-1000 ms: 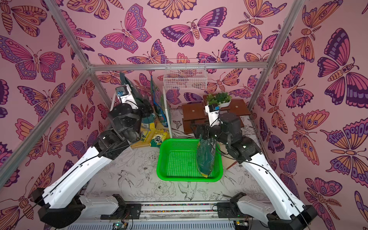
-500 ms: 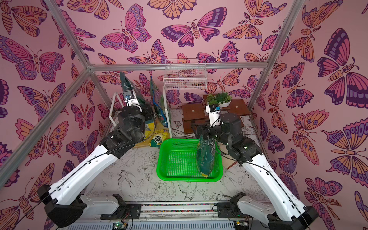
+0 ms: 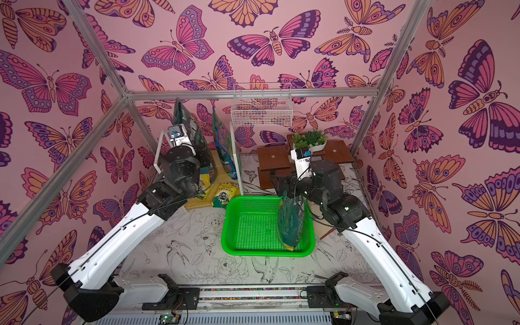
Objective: Take down the fertilizer bag from the shelf
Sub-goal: Pick up the fertilizer bag from the shelf.
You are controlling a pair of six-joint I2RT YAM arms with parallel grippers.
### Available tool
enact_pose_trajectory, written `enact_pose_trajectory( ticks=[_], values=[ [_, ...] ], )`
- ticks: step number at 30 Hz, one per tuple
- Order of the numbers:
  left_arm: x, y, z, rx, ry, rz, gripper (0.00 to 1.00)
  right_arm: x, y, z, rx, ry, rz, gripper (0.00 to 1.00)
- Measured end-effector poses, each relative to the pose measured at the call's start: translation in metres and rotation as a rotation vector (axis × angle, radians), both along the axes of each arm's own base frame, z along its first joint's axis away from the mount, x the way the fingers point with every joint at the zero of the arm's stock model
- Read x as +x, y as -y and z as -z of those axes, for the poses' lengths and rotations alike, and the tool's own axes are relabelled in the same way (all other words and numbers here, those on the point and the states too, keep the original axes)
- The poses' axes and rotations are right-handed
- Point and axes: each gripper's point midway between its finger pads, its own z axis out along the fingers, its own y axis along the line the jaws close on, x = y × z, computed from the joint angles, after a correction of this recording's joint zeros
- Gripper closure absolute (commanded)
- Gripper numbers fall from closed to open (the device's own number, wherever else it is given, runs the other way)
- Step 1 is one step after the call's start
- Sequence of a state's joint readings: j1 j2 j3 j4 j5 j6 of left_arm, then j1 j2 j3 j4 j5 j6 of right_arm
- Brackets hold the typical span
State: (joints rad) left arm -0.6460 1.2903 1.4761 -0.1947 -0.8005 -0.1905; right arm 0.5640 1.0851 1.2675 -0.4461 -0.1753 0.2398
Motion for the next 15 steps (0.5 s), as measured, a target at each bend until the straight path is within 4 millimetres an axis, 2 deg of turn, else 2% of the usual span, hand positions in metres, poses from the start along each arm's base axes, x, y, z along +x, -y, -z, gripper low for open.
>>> enact_pose_trajectory(
  ticks=[7,15],
  values=[
    [-0.016,-0.009,-0.001,0.004,-0.008,0.034,1.00,0.001,0.002,0.008,-0.022,-0.009,0.010,0.00],
    [-0.048,-0.010,-0.019,-0.025,0.005,0.174,1.00,0.001,0.003,0.009,-0.033,0.014,0.005,0.01]
  ],
)
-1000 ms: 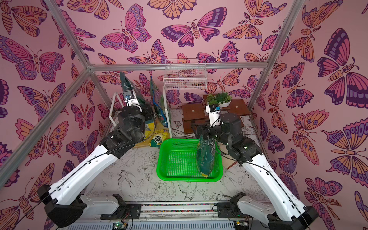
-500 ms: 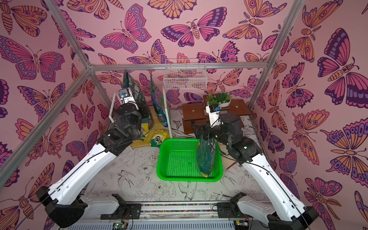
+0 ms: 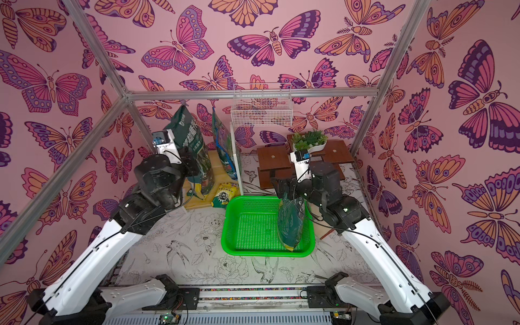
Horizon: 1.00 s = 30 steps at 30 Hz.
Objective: Take down the fertilizer bag from the shelf
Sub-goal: Pick up the fertilizer bag from the shelf.
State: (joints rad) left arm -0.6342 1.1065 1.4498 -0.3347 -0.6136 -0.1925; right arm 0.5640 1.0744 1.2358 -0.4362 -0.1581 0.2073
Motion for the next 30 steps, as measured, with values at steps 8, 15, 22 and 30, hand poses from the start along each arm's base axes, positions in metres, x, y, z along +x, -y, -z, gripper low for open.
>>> enact_pose_trajectory(
  ticks=[8,15,22,30],
  values=[
    [-0.032,0.002,-0.024,-0.080,0.035,0.140,1.00,0.000,0.000,0.000,-0.008,0.010,-0.005,0.01],
    [-0.059,0.007,-0.044,-0.157,0.061,0.264,1.00,0.000,0.000,0.000,-0.014,0.015,-0.008,0.01],
    [-0.080,0.028,-0.066,-0.231,0.072,0.442,1.00,-0.005,-0.006,-0.001,-0.003,0.009,-0.052,0.01],
    [-0.114,0.056,-0.087,-0.301,0.065,0.696,1.00,-0.010,-0.022,-0.024,0.062,0.020,-0.168,0.01]
  ],
)
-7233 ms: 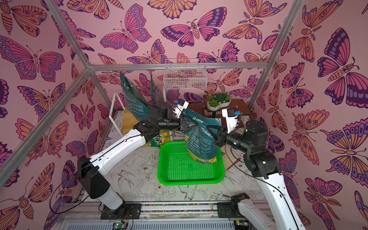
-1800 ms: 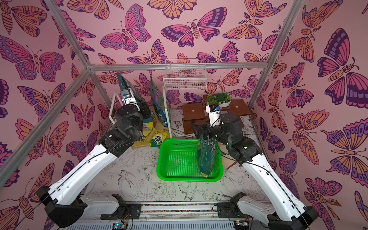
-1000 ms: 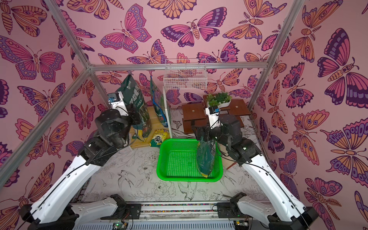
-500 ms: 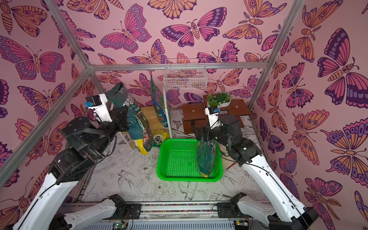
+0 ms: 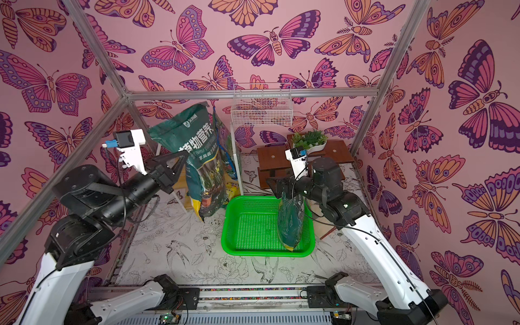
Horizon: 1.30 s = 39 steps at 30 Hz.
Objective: Take down the fertilizer bag from the shelf
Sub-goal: Pick up the fertilizer bag from the shelf, then place the fertilizer bag in the storage box.
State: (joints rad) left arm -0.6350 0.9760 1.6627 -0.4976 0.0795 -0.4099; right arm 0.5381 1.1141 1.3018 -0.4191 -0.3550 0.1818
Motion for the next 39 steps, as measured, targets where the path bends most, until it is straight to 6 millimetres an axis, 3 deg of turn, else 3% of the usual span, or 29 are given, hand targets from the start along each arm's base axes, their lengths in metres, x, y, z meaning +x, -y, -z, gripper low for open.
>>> enact_pose_trajectory(
  ticks=[5,10,15,22,27,35,39],
  values=[
    [-0.026,0.017,-0.022,-0.043,0.021,0.177,1.00,-0.002,-0.001,-0.031,0.071,0.055,-0.051,0.01],
    [-0.038,0.030,-0.026,-0.046,0.028,0.284,1.00,-0.001,0.004,-0.057,0.163,0.101,-0.101,0.01],
    [-0.031,0.052,-0.015,-0.036,-0.023,0.373,1.00,0.001,0.002,-0.075,0.265,0.088,-0.198,0.01],
    [-0.005,0.086,0.017,0.001,-0.159,0.503,1.00,0.014,0.002,-0.089,0.397,0.029,-0.316,0.01],
    [0.002,0.086,0.023,-0.013,-0.215,0.544,1.00,0.015,0.006,-0.105,0.450,0.042,-0.383,0.01],
    [-0.004,0.085,0.007,-0.065,-0.193,0.602,1.00,0.028,0.000,-0.119,0.470,0.065,-0.454,0.01],
    [-0.006,0.086,0.005,-0.084,-0.203,0.625,1.00,0.033,-0.008,-0.136,0.484,0.099,-0.505,0.01]
  ],
)
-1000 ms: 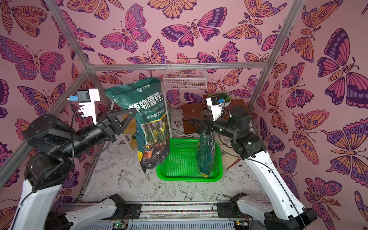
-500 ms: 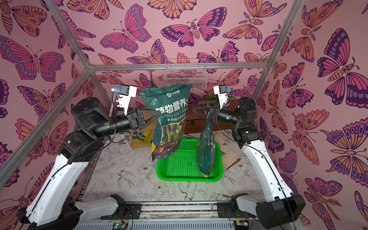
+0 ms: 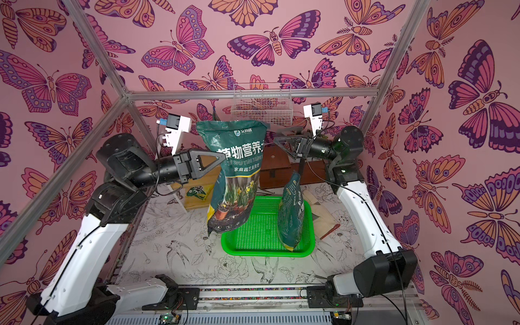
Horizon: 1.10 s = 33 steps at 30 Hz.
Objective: Take down the fertilizer bag from the shelf
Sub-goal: Place the fertilizer bag in the storage box.
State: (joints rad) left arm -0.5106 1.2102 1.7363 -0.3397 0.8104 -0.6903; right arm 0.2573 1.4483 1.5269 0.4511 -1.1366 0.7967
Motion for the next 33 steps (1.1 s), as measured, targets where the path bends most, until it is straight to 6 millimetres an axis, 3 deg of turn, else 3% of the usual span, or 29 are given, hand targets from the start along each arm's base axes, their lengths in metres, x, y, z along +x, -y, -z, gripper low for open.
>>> enact_pose_trajectory(
  ticks=[6,15,20,25,28,33],
  values=[
    [-0.003,0.000,-0.005,-0.019,-0.004,0.014,1.00,0.006,-0.013,-0.014,0.012,0.041,-0.041,0.01],
    [0.005,0.003,-0.003,-0.021,-0.023,0.005,1.00,0.042,-0.032,-0.018,0.096,-0.009,-0.139,0.00],
    [0.010,0.002,-0.001,-0.020,-0.028,-0.005,1.00,0.028,-0.040,-0.019,0.126,-0.039,-0.224,0.06],
    [0.015,0.001,0.005,-0.016,-0.037,-0.017,1.00,0.000,-0.040,-0.020,0.114,-0.029,-0.255,0.31],
    [0.016,-0.001,0.005,-0.017,-0.037,-0.024,1.00,-0.006,-0.037,-0.019,0.095,-0.015,-0.228,0.60],
    [0.016,-0.006,0.005,-0.021,-0.034,-0.045,1.00,-0.015,-0.036,-0.015,0.044,0.001,-0.179,0.92]
  ],
)
